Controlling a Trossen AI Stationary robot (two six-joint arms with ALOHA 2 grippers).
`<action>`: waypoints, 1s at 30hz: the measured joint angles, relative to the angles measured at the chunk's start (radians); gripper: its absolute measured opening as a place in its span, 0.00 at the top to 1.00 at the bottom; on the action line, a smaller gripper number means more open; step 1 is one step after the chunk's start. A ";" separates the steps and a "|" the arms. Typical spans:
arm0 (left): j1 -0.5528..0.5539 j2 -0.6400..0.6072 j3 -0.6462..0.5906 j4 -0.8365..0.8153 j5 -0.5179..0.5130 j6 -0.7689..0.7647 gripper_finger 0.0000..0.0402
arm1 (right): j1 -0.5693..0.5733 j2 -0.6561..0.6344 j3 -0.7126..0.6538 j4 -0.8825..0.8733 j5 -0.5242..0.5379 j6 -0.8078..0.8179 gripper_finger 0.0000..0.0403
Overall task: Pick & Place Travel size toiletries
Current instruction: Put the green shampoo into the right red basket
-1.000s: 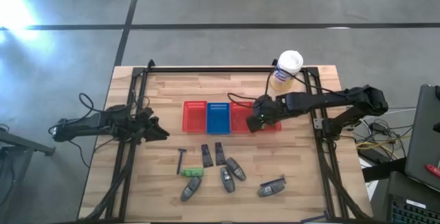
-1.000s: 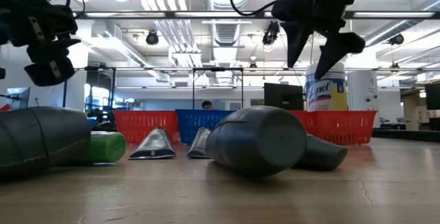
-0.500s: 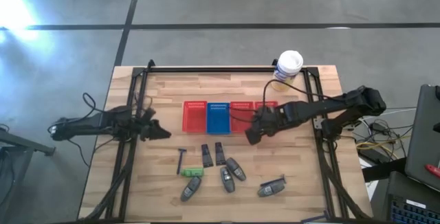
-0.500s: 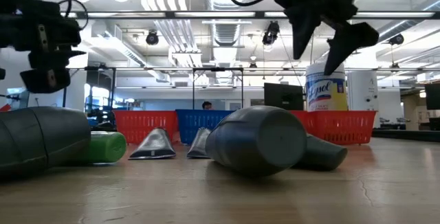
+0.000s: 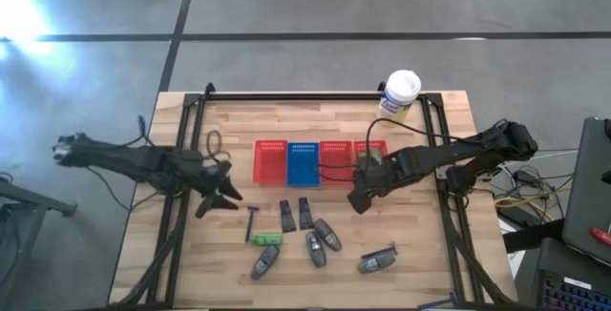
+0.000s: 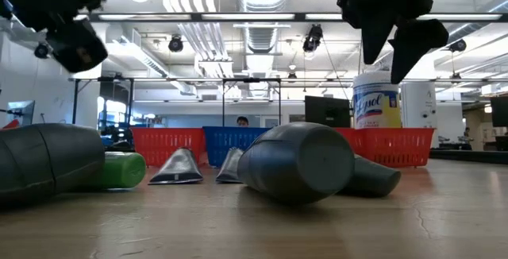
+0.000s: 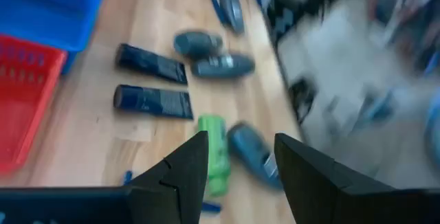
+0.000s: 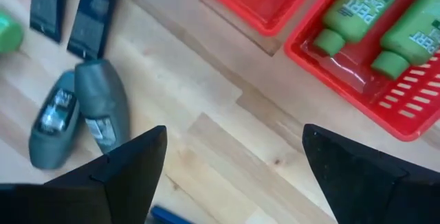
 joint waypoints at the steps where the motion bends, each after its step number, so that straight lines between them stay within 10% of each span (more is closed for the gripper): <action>1: -0.030 0.047 0.024 -0.013 -0.010 0.059 0.57 | 0.007 0.000 0.000 0.000 0.003 -0.010 0.18; 20: -0.347 0.750 0.405 -0.080 -0.103 0.256 0.57 | 0.092 -0.003 -0.007 -0.029 0.093 -0.056 0.10; 30: -0.395 0.846 0.517 -0.262 -0.469 0.048 0.55 | 0.119 -0.003 -0.033 -0.030 0.115 -0.057 0.10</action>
